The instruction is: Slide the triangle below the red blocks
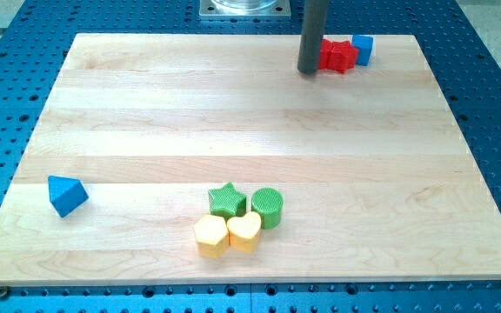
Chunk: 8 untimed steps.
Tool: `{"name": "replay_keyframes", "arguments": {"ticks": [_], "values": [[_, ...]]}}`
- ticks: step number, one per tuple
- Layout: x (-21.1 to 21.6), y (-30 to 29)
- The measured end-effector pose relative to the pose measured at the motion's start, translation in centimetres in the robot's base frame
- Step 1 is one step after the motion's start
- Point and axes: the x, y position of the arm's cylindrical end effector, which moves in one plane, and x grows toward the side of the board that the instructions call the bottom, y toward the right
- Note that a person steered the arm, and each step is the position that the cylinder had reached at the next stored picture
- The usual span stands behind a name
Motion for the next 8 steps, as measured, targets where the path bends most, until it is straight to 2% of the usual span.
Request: {"name": "replay_keyframes", "arguments": {"ticks": [1, 3, 4, 6, 7, 8], "values": [[5.8, -2.2], [19.1, -10.7], [21.8, -17.1], [26.2, -21.1], [27.8, -25.8], [27.6, -29.1]]}}
